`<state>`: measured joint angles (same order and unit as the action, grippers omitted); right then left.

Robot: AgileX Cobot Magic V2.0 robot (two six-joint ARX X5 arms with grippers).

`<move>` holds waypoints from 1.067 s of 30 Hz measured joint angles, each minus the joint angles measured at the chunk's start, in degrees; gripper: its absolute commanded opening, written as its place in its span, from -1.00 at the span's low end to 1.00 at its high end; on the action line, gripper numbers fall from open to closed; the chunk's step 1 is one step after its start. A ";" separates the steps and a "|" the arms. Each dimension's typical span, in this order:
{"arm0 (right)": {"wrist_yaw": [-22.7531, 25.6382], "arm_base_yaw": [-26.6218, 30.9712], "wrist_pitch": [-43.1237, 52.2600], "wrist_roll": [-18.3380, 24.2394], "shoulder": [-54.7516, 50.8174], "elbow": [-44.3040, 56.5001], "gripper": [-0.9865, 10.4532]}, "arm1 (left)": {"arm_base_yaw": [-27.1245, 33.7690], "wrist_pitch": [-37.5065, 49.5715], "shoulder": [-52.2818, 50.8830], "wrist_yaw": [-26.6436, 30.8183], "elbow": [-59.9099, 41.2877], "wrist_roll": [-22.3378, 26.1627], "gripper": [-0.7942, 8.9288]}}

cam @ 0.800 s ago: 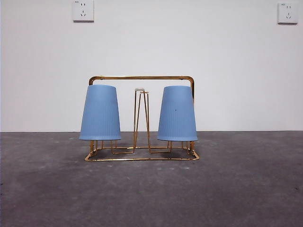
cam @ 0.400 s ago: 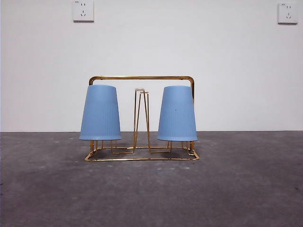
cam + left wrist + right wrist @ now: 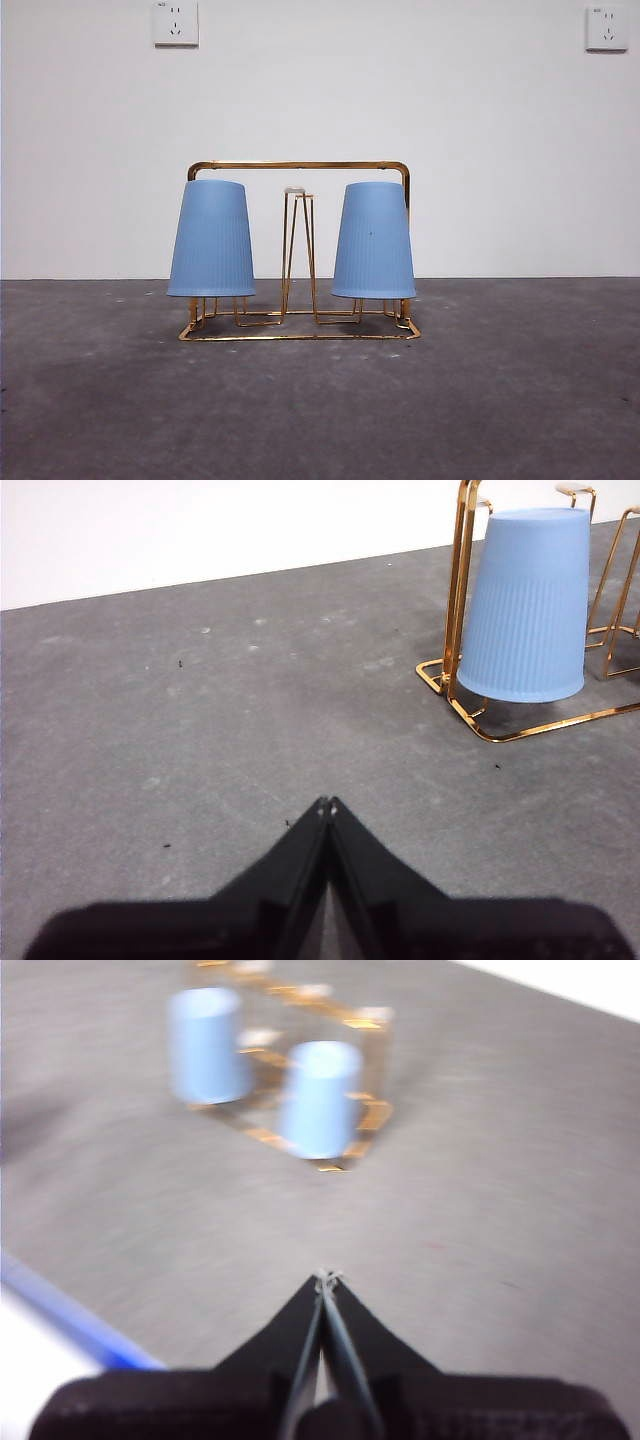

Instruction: Pick up cup 1,put cup 1 in the cup rack,pick up cup 2,put cup 2 in the cup rack

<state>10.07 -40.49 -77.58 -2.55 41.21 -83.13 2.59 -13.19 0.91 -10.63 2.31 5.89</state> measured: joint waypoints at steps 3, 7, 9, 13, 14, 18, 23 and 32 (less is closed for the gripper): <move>-2.95 8.15 3.13 0.70 -1.90 0.55 -0.83 | 0.00 0.00 0.00 0.00 0.00 0.00 -0.84; -11.34 22.18 14.40 2.51 -6.43 3.39 -0.83 | 0.00 0.00 0.00 0.00 0.00 0.00 -0.84; -13.07 28.17 19.82 4.00 -9.25 6.58 -0.83 | 0.00 0.00 0.00 0.00 0.00 0.00 -0.84; -15.41 36.13 32.54 5.86 -15.26 17.14 -0.83 | 0.00 0.00 0.00 0.02 0.00 0.00 -0.84; -16.44 36.98 35.30 6.03 -16.50 20.17 -0.83 | 0.00 0.00 0.00 0.00 0.00 0.00 -0.84; -17.46 38.25 46.38 6.45 -22.14 34.93 -0.83 | 0.00 0.00 0.00 0.02 0.00 0.00 -0.84; -17.33 38.27 60.08 6.45 -28.98 54.53 -0.83 | 0.00 0.00 0.00 0.02 0.00 0.00 -0.84; -17.33 38.27 68.08 6.19 -38.07 76.56 -0.83 | 0.00 0.00 0.00 0.02 0.00 0.00 -0.84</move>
<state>-7.27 -2.22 -9.50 3.64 3.14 -6.57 2.59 -13.19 0.91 -10.61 2.31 5.89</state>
